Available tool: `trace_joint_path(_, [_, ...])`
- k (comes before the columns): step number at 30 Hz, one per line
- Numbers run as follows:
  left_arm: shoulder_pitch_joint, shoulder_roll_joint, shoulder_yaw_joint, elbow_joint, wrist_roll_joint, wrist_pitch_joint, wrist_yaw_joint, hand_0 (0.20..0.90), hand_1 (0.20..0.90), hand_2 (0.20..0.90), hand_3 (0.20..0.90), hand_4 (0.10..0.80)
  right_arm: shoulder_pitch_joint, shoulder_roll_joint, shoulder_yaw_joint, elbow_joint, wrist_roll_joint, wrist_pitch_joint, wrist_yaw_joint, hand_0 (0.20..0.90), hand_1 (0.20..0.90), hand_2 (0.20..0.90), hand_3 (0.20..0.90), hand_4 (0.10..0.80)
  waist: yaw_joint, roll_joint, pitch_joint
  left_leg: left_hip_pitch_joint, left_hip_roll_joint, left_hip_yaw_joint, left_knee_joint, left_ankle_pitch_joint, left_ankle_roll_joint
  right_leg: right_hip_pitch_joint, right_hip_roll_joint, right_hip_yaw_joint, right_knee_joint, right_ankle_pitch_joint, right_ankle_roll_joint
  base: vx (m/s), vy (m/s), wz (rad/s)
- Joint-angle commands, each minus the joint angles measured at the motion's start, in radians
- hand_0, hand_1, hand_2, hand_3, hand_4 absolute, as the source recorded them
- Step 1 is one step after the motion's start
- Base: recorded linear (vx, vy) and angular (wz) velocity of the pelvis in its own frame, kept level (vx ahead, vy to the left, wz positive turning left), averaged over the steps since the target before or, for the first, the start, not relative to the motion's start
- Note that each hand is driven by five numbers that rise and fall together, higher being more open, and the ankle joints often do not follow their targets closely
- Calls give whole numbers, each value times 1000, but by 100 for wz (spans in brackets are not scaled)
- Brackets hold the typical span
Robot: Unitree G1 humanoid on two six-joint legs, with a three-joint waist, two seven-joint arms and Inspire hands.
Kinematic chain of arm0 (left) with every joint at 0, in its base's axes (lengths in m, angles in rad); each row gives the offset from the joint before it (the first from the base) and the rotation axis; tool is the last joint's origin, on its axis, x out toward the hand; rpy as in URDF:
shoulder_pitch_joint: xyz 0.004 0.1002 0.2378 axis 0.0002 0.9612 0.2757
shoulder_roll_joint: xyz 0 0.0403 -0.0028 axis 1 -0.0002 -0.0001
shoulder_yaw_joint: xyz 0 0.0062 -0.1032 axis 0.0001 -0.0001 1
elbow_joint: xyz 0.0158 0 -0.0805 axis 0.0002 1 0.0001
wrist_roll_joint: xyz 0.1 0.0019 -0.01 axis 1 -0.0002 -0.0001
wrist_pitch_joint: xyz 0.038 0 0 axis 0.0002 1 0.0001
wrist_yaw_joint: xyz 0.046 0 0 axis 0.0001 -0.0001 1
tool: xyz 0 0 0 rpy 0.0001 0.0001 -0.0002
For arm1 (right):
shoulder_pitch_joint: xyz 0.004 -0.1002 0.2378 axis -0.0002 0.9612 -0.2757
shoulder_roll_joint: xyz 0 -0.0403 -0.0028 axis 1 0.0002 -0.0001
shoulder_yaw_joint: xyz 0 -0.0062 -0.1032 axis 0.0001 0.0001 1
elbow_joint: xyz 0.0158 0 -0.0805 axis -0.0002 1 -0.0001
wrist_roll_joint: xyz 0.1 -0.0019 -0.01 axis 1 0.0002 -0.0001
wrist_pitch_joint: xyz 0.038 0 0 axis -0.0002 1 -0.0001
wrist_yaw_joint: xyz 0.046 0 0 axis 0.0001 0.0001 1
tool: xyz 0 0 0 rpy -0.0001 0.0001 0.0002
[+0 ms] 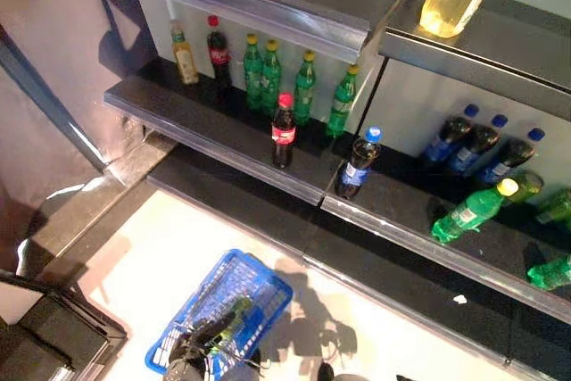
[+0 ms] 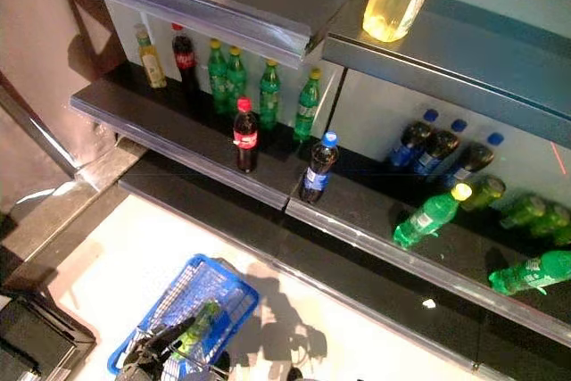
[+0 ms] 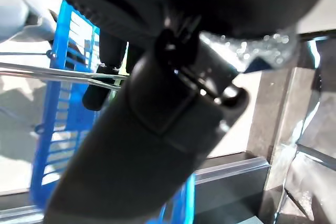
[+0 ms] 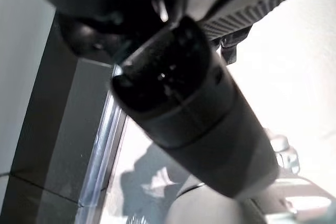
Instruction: Pick up the drink and place into the basket.
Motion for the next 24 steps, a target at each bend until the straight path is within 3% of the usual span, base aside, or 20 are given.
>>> trace_joint_path(1, [18, 66, -47, -46, -13, -43, 22, 300, 300, 300, 200, 100, -43, -19, 86, -144, -3, -77, -1, 900, 900, 900, 900, 800, 38, 21, -26, -136, 68, 19, 113, -18, -34, -72, -127, -33, 59, 85, 111, -152, -130, -23])
trace_joint_path(4, [12, 66, -59, -63, -15, -39, 43, 300, 300, 300, 200, 100, -48, -34, 139, -275, 2, -67, 15, 900, 900, 900, 900, 800, 42, 10, -27, -150, 77, 7, 116, -15, -40, -68, -113, -34, 41, 85, 105, -77, -186, -2])
trace_joint_path(8, [58, 53, -88, -116, 1, -17, 75, 300, 300, 300, 200, 100, -4, -128, 238, -739, 6, -1, 1, 900, 900, 900, 900, 800, 44, -10, -37, -153, 98, -33, 110, 3, -66, -41, -75, -40, 9, 81, 83, -2, -184, 28])
trace_joint_path(10, [77, 47, -100, -129, 9, -16, 75, 300, 300, 300, 200, 100, 5, -163, 239, -853, 29, 0, 4, 900, 900, 900, 900, 800, 44, -12, -39, -146, 101, -44, 98, 10, -72, -33, -67, -45, 2, 80, 78, 25, -85, 29])
trace_joint_path(14, [144, 23, -105, -138, 31, -35, 66, 300, 300, 300, 200, 100, 21, -266, 154, -1264, -13, -55, -95, 900, 900, 900, 900, 800, 36, -9, -54, -124, 105, -66, 66, 22, -80, -29, -44, -54, 6, 64, 62, 43, -34, 19])
trace_joint_path(20, [190, 4, -64, -162, 68, -33, 69, 300, 300, 300, 200, 100, 23, -304, 14, -1472, 3, -147, -186, 900, 900, 900, 900, 800, 21, 10, -68, -99, 112, -67, 67, 16, -85, -38, -35, -55, 39, 40, 50, 79, 36, 3])
trace_joint_path(24, [216, -3, -47, -158, 73, -41, 59, 300, 300, 300, 200, 100, 15, -307, -73, -1540, 4, -187, -320, 900, 900, 900, 900, 800, 14, 26, -76, -79, 115, -57, 75, 8, -85, -38, -34, -58, 68, 22, 41, 112, 55, 2])
